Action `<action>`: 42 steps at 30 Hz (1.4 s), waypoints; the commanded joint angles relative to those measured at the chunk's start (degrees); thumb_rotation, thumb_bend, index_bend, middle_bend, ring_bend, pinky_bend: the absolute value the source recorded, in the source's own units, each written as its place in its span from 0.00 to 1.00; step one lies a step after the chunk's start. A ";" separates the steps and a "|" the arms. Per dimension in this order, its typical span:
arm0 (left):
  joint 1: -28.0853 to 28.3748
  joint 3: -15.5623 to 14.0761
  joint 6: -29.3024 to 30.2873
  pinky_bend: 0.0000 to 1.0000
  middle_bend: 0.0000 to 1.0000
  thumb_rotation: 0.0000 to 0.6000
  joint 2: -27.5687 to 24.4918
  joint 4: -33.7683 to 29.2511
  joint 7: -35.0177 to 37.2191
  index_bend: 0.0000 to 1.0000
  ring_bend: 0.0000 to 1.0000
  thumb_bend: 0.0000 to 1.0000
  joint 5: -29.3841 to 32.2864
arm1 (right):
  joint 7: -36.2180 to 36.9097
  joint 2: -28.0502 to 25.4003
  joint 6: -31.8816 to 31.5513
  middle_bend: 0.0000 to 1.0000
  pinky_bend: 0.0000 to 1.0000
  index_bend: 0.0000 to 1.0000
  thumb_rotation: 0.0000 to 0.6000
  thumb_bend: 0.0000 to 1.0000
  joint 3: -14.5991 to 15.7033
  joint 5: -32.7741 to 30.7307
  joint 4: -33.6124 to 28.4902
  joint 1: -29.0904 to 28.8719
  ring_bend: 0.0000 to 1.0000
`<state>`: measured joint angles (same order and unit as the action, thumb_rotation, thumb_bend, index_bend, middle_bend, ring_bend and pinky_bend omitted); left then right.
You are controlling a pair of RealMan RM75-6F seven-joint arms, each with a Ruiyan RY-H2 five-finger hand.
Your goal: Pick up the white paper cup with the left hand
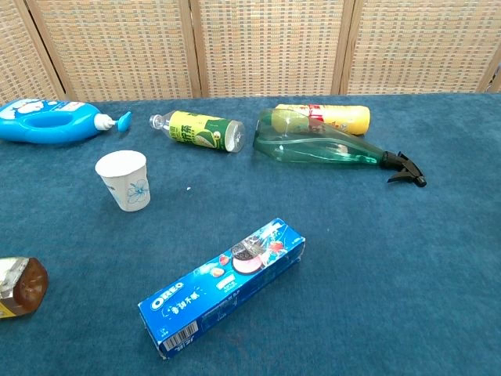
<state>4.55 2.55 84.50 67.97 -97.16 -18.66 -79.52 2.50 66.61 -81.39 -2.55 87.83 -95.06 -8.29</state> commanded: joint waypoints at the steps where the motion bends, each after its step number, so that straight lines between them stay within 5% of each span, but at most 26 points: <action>1: 0.00 0.00 -0.02 0.00 0.00 1.00 0.00 0.05 0.03 0.01 0.00 0.07 0.01 | -0.01 0.14 -0.17 0.00 0.00 0.00 1.00 0.10 -0.14 -0.19 0.13 0.08 0.00; 24: 2.13 1.10 -2.51 0.00 0.00 1.00 -0.27 -1.89 -0.10 0.01 0.00 0.08 0.31 | 1.69 -0.36 0.18 0.00 0.00 0.00 1.00 0.10 -1.05 -1.74 0.22 0.05 0.00; 34: 13.11 9.08 -15.23 0.00 0.00 1.00 -3.18 -8.37 -4.90 0.08 0.00 0.14 10.76 | 3.23 -0.45 0.95 0.00 0.00 0.00 1.00 0.10 -1.52 -2.60 0.85 -0.27 0.00; 42: 22.93 12.73 -24.26 0.00 0.00 1.00 0.07 -5.97 -11.34 0.17 0.00 0.14 22.50 | 4.56 -0.57 2.15 0.00 0.00 0.00 1.00 0.10 -1.98 -4.01 1.61 -0.61 0.00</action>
<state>24.44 13.84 62.88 66.52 -104.22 -27.46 -60.34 6.94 66.05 -79.34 -4.48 83.91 -93.53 -8.85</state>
